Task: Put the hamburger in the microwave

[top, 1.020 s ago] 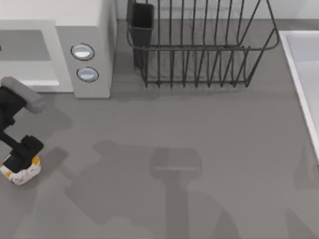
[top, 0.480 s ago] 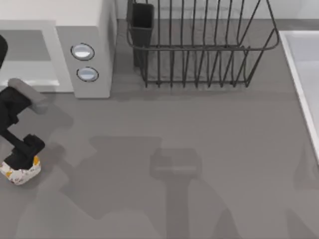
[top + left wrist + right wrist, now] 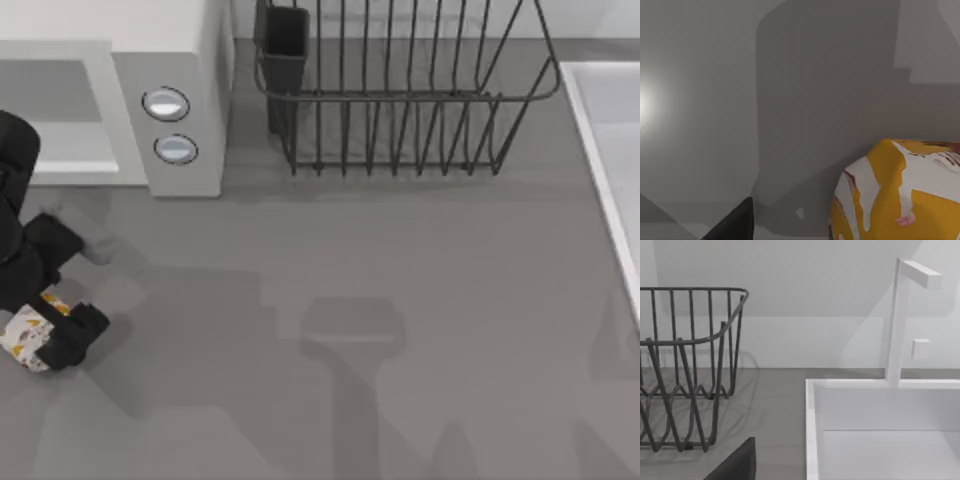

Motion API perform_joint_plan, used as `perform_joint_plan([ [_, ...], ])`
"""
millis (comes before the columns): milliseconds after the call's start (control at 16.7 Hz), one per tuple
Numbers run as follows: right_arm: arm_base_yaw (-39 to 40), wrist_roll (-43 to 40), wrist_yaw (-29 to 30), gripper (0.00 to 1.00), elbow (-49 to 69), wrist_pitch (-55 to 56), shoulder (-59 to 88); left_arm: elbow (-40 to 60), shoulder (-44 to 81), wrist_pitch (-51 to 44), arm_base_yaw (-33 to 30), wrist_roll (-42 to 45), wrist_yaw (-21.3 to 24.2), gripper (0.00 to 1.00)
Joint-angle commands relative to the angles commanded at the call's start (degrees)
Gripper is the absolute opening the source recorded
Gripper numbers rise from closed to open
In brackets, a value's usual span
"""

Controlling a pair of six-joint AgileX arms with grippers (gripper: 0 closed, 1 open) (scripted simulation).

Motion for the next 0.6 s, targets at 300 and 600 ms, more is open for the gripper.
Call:
perform_joint_plan([
  [300,0.00,0.00,0.00,1.00,0.00,0.00,0.00,-1.93,2.15,3.39,-0.01,0.05,0.01,1.00],
  [600,0.00,0.00,0.00,1.00,0.00,0.00,0.00,-1.93,2.15,3.39,-0.01,0.05,0.01,0.70],
])
